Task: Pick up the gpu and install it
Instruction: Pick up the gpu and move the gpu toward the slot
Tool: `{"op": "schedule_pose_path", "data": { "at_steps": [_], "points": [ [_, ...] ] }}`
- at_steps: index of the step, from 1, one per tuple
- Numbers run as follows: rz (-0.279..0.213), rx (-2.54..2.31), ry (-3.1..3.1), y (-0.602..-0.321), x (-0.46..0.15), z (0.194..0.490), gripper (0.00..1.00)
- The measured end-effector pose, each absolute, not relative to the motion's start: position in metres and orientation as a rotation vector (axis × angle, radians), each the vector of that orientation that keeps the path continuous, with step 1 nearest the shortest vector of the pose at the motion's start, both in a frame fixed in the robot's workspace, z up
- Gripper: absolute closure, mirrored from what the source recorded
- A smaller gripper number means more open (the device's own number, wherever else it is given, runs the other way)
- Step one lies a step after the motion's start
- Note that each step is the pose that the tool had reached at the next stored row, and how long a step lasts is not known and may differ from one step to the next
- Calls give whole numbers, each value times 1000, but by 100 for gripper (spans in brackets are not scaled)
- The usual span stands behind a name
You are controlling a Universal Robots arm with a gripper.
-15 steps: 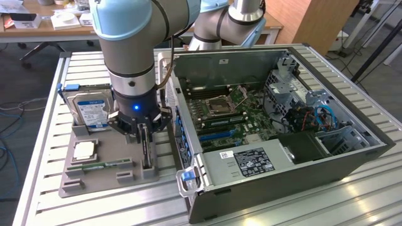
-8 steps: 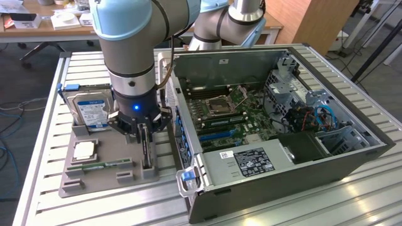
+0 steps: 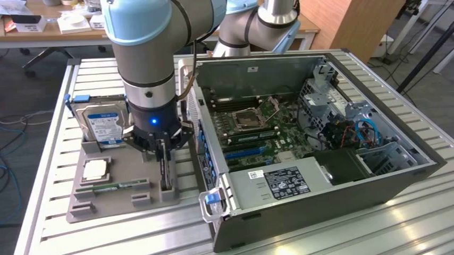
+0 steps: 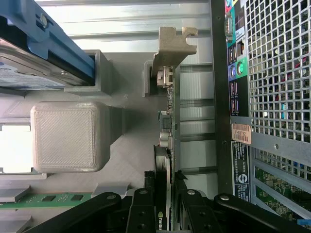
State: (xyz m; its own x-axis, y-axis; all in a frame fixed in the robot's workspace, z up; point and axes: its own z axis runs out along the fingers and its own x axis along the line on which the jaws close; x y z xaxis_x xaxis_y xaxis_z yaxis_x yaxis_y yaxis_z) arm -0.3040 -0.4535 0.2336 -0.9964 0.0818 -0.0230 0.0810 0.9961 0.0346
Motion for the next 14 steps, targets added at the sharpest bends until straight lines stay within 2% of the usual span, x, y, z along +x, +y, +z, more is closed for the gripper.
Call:
{"op": "schedule_pose_path", "data": {
  "at_steps": [14],
  "points": [
    [53, 127, 3114, -454, -303, 234, 74]
  ]
}}
